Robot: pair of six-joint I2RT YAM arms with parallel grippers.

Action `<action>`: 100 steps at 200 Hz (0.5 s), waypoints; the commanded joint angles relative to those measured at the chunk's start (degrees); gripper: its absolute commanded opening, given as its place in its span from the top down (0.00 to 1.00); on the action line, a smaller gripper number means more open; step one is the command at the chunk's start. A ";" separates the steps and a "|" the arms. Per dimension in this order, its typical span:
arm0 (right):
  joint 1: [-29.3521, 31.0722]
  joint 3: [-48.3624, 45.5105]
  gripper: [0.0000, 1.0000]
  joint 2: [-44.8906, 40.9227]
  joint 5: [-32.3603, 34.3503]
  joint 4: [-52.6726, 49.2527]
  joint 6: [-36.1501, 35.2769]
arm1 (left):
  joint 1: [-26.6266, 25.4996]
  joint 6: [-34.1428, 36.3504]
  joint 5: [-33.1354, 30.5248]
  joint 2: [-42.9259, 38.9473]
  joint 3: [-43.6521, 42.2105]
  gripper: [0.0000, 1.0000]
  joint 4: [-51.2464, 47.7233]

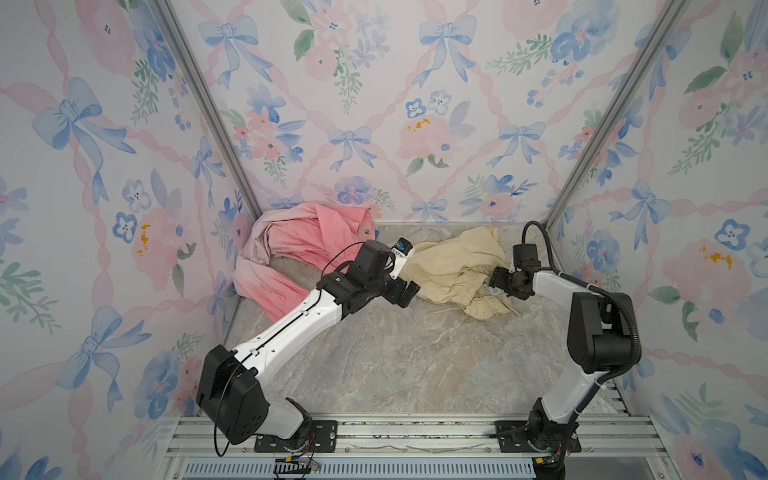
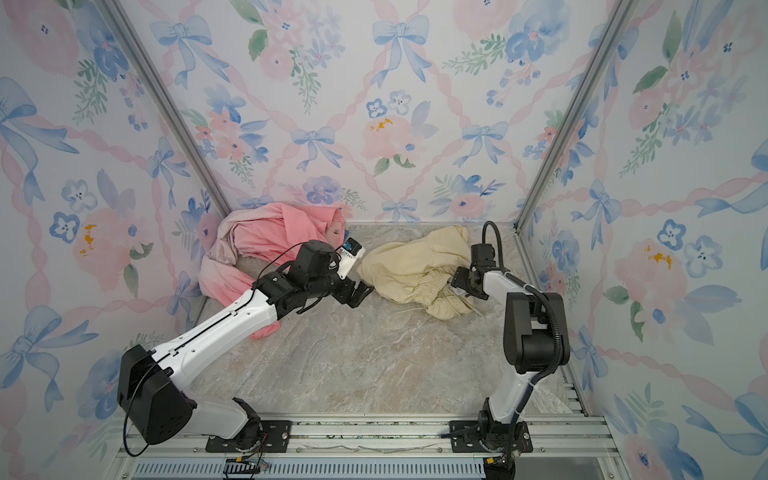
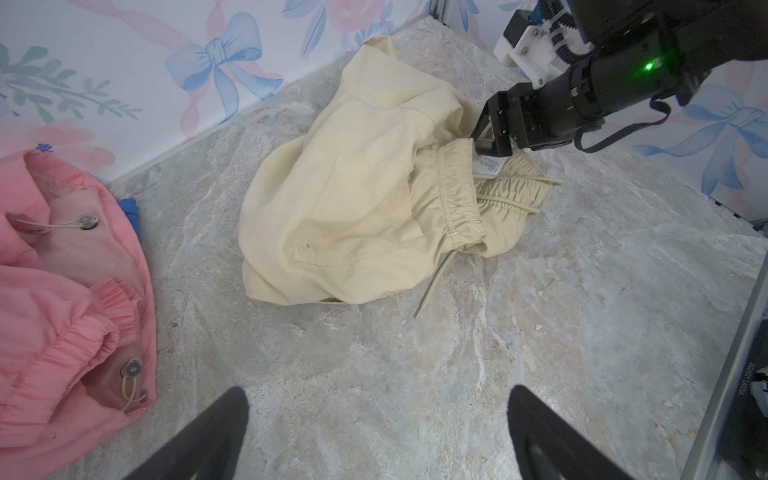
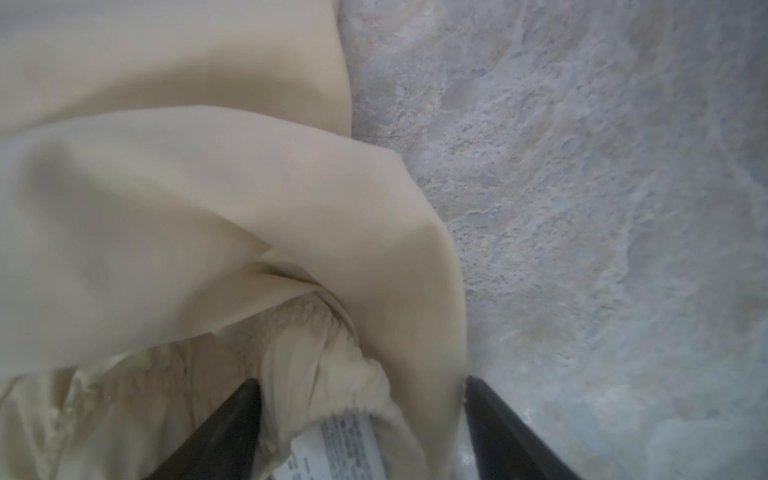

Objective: Pick out a specific cloth from the pile

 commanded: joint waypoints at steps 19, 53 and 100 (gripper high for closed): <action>-0.26 3.13 0.84 -1.47 -4.95 -3.32 -1.59 | 0.32 0.13 -0.94 -0.97 -0.25 0.02 0.40; 0.93 6.52 1.00 -12.07 -4.34 -3.91 -4.33 | 0.35 0.05 -1.37 -0.74 -0.43 0.02 0.31; 4.92 28.11 1.00 -16.73 -4.27 -13.46 -6.28 | 0.58 -0.56 -0.69 -0.99 -0.34 0.02 0.34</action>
